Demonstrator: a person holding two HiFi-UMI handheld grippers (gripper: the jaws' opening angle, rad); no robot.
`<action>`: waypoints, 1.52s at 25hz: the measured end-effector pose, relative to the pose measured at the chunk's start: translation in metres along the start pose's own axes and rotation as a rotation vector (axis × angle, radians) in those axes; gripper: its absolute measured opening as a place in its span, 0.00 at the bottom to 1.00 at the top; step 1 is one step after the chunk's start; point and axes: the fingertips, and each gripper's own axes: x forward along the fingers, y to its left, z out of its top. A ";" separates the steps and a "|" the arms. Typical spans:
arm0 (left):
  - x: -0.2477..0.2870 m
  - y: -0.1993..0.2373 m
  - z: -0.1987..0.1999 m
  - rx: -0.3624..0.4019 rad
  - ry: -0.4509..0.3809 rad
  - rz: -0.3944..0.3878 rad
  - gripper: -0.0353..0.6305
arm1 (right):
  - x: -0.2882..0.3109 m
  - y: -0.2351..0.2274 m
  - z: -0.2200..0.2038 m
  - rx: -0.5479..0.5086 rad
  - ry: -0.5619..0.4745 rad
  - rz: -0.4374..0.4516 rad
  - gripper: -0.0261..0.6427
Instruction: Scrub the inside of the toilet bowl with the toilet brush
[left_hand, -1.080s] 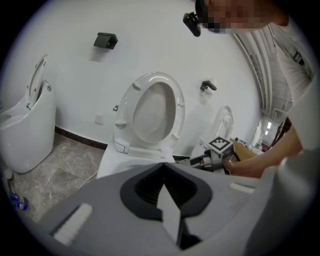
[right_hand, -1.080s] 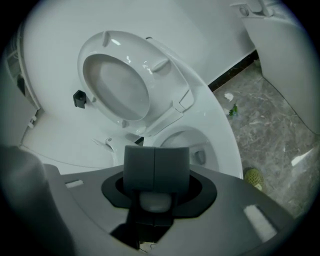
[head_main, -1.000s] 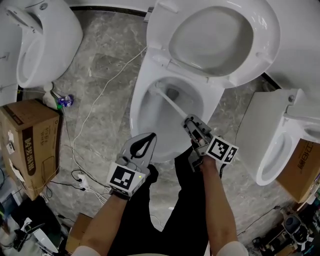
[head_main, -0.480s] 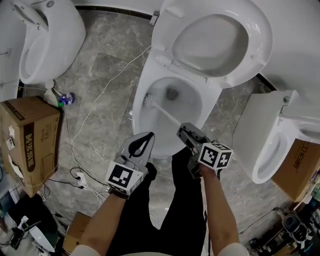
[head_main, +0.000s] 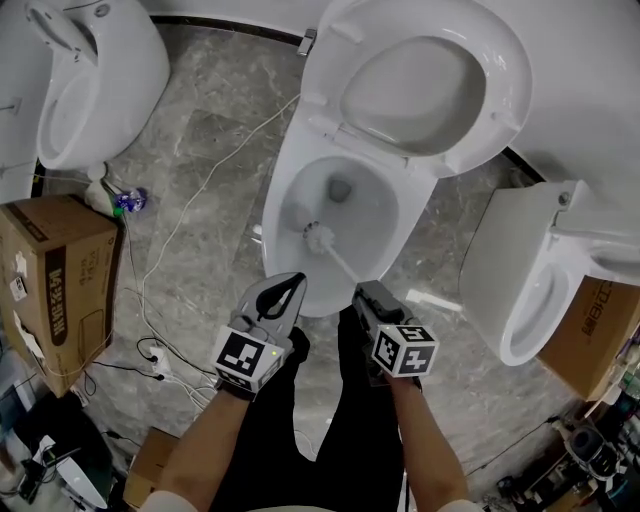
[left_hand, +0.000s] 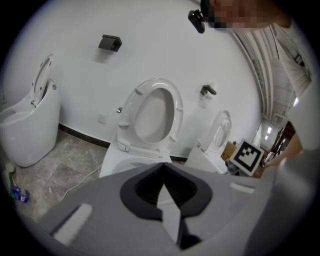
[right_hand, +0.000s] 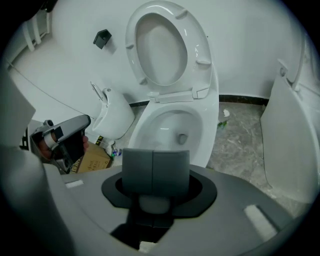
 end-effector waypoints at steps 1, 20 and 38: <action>0.001 0.002 -0.006 -0.004 0.005 0.002 0.06 | 0.003 -0.002 -0.002 -0.016 -0.014 -0.021 0.29; 0.031 0.026 -0.047 -0.025 0.020 0.014 0.06 | 0.085 0.018 0.022 -0.390 -0.128 -0.074 0.29; 0.062 0.030 -0.042 -0.048 0.007 0.012 0.06 | 0.087 -0.042 0.097 -0.535 -0.169 -0.211 0.29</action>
